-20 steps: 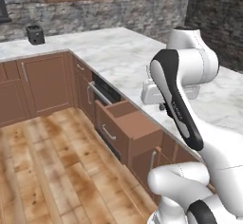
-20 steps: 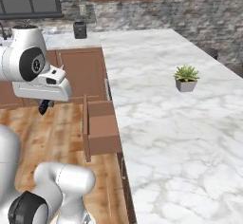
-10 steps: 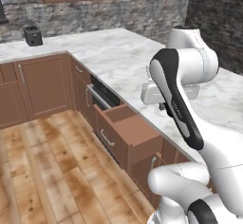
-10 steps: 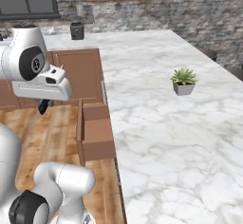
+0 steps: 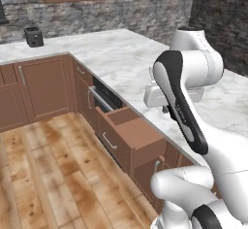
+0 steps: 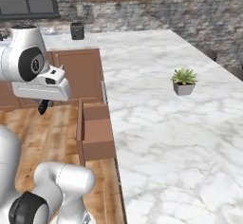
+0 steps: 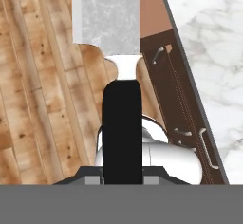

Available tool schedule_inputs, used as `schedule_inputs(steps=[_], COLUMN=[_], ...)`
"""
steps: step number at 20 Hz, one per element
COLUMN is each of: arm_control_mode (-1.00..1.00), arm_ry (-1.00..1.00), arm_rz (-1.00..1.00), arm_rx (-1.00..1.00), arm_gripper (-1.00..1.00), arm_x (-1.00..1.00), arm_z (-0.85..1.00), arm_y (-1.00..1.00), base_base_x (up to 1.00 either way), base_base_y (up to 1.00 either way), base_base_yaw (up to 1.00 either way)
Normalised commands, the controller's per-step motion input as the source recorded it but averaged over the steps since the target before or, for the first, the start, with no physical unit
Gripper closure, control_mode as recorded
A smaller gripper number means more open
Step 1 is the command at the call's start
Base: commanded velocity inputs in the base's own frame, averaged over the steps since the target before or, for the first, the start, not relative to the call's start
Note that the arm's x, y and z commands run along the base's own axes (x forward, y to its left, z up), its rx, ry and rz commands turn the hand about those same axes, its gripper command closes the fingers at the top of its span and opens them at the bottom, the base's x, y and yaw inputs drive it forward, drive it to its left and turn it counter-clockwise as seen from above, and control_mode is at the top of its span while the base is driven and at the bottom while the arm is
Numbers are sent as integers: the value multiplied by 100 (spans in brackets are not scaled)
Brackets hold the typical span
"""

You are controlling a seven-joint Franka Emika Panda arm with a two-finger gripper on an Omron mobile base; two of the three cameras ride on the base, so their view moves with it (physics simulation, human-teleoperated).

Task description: Pick up the metallic utensils from the counter and place them in the open drawer. Make sure not to pick up any wooden utensils.

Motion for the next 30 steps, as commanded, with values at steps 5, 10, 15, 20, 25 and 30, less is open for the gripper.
schedule_inputs(steps=[5, 10, 15, 20, 25, 30], arm_control_mode=[100, -100, -100, -100, -100, -100], arm_ry=[0, 1, 5, 0, -17, -17], arm_rz=[0, 0, 0, 0, 2, 3], arm_rx=[0, 0, 0, 0, -3, -4], arm_gripper=[100, 100, 100, 100, 100, 100], arm_x=[0, 3, 31, 100, 91, 84], arm_z=[0, 0, -8, -64, -82, -97], arm_y=[0, 0, 10, 29, 23, 26], base_base_x=[43, 5, 0, 0, 0, 0], base_base_y=[7, 0, 0, 0, 0, 0], base_base_yaw=[0, 0, 0, 0, 0, 0])
